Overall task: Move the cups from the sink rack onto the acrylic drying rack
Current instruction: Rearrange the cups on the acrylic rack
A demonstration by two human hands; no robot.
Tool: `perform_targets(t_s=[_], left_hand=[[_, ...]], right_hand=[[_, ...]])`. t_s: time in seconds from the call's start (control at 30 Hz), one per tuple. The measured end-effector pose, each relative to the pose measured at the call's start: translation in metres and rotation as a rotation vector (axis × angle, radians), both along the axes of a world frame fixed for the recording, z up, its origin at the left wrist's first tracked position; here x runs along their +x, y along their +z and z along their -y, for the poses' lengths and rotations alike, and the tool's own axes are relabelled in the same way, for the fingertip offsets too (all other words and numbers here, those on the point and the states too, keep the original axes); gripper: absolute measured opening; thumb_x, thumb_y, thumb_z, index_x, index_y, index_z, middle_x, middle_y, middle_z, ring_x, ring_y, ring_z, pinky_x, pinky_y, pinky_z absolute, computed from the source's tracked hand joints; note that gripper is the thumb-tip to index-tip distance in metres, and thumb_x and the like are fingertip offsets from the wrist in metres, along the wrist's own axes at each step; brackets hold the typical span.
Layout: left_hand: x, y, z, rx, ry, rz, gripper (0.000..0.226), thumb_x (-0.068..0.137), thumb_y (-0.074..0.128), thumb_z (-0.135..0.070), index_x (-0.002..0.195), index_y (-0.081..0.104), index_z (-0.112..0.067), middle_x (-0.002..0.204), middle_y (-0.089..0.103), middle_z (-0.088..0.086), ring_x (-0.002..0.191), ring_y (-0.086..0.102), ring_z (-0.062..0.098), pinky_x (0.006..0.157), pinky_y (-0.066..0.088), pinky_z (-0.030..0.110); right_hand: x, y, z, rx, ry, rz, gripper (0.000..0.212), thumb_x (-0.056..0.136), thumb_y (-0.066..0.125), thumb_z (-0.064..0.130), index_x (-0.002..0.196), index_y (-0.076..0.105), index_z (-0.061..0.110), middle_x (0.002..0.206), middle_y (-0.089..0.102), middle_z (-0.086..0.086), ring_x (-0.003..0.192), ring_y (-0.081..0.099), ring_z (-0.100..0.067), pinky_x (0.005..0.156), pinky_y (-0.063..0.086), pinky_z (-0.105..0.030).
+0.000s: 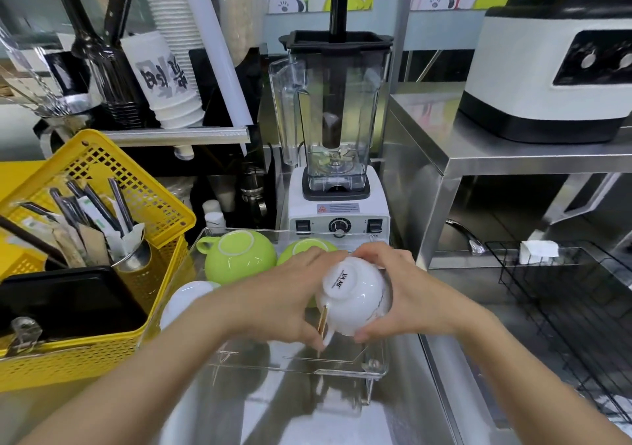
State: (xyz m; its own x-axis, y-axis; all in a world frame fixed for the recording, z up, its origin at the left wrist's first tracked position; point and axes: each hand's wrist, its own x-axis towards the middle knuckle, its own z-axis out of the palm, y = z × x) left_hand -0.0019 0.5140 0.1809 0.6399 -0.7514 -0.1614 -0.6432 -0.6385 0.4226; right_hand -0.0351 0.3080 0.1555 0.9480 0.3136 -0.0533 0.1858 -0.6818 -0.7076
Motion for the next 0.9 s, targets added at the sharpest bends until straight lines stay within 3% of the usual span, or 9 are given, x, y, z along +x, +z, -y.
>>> perform_targets(t_s=[0.1, 0.2, 0.33, 0.43, 0.53, 0.63, 0.73, 0.83, 0.9], left_hand=[[0.009, 0.016, -0.009, 0.052, -0.117, 0.073, 0.108, 0.071, 0.076, -0.018, 0.131, -0.001, -0.064, 0.144, 0.002, -0.031, 0.134, 0.015, -0.003, 0.108, 0.017, 0.017], [0.012, 0.023, -0.005, 0.126, -0.266, 0.315, 0.1, 0.075, 0.07, -0.015, 0.137, 0.004, -0.057, 0.144, -0.006, -0.031, 0.138, -0.002, 0.0, 0.111, 0.006, 0.024], [0.012, 0.019, 0.004, 0.098, -0.368, 0.299, 0.085, 0.071, 0.062, -0.004, 0.14, 0.029, -0.039, 0.155, 0.017, -0.018, 0.139, 0.0, -0.006, 0.117, -0.003, 0.025], [0.011, 0.014, 0.002, 0.034, -0.348, 0.249, 0.082, 0.071, 0.066, -0.005, 0.141, 0.032, -0.033, 0.152, 0.025, -0.017, 0.136, 0.009, -0.011, 0.115, -0.011, 0.02], [0.007, 0.009, -0.002, 0.022, -0.381, 0.377, 0.079, 0.07, 0.068, -0.01, 0.139, 0.032, -0.026, 0.145, 0.036, -0.007, 0.137, 0.014, 0.0, 0.114, -0.017, 0.023], [0.004, 0.01, -0.006, -0.042, -0.355, 0.393, 0.072, 0.073, 0.069, -0.024, 0.135, 0.033, -0.021, 0.128, 0.044, 0.001, 0.131, 0.025, 0.004, 0.115, -0.015, 0.024], [0.007, 0.01, -0.014, -0.132, -0.235, 0.216, 0.073, 0.072, 0.073, -0.036, 0.134, 0.033, -0.032, 0.124, 0.044, -0.008, 0.126, 0.032, -0.002, 0.118, -0.003, 0.026], [0.009, 0.006, -0.02, -0.157, -0.126, 0.154, 0.076, 0.066, 0.079, -0.041, 0.129, 0.037, -0.037, 0.116, 0.045, -0.014, 0.114, 0.034, -0.011, 0.114, 0.016, 0.03], [0.008, 0.005, -0.023, -0.128, -0.081, 0.18, 0.074, 0.062, 0.079, -0.045, 0.124, 0.04, -0.035, 0.108, 0.043, -0.019, 0.106, 0.037, -0.013, 0.117, 0.008, 0.034]], right_hand=[[0.006, 0.003, 0.009, 0.154, 0.069, -0.156, 0.084, 0.049, 0.089, 0.016, 0.107, 0.031, 0.033, 0.118, 0.053, 0.012, 0.114, 0.05, -0.009, 0.093, 0.047, -0.026], [0.011, 0.004, 0.007, 0.154, 0.165, -0.231, 0.087, 0.047, 0.088, 0.015, 0.111, 0.031, 0.025, 0.113, 0.048, 0.02, 0.106, 0.051, 0.002, 0.085, 0.044, -0.014], [0.02, 0.0, 0.003, 0.169, 0.227, -0.256, 0.094, 0.044, 0.086, 0.021, 0.119, 0.03, 0.031, 0.125, 0.048, 0.013, 0.12, 0.047, -0.006, 0.099, 0.041, -0.022], [0.022, -0.001, 0.004, 0.211, 0.226, -0.294, 0.085, 0.042, 0.084, 0.024, 0.11, 0.034, 0.031, 0.11, 0.054, 0.028, 0.111, 0.052, -0.007, 0.094, 0.044, -0.025], [0.022, -0.003, 0.004, 0.292, 0.274, -0.33, 0.088, 0.046, 0.083, 0.017, 0.117, 0.032, 0.026, 0.124, 0.056, 0.02, 0.123, 0.048, -0.02, 0.105, 0.039, -0.042], [0.024, -0.005, 0.004, 0.432, 0.307, -0.383, 0.091, 0.048, 0.08, 0.008, 0.123, 0.032, 0.022, 0.128, 0.057, 0.012, 0.125, 0.046, -0.024, 0.105, 0.035, -0.052], [0.029, -0.007, 0.005, 0.558, 0.268, -0.409, 0.089, 0.051, 0.077, 0.004, 0.126, 0.035, 0.022, 0.126, 0.058, 0.002, 0.118, 0.05, -0.025, 0.1, 0.036, -0.059], [0.035, -0.01, 0.005, 0.56, 0.227, -0.37, 0.073, 0.056, 0.075, 0.012, 0.122, 0.046, 0.026, 0.121, 0.063, 0.004, 0.112, 0.054, -0.018, 0.096, 0.041, -0.043], [0.036, -0.012, 0.005, 0.536, 0.209, -0.337, 0.063, 0.059, 0.075, 0.019, 0.118, 0.053, 0.026, 0.117, 0.064, 0.006, 0.113, 0.054, -0.016, 0.098, 0.04, -0.034]])
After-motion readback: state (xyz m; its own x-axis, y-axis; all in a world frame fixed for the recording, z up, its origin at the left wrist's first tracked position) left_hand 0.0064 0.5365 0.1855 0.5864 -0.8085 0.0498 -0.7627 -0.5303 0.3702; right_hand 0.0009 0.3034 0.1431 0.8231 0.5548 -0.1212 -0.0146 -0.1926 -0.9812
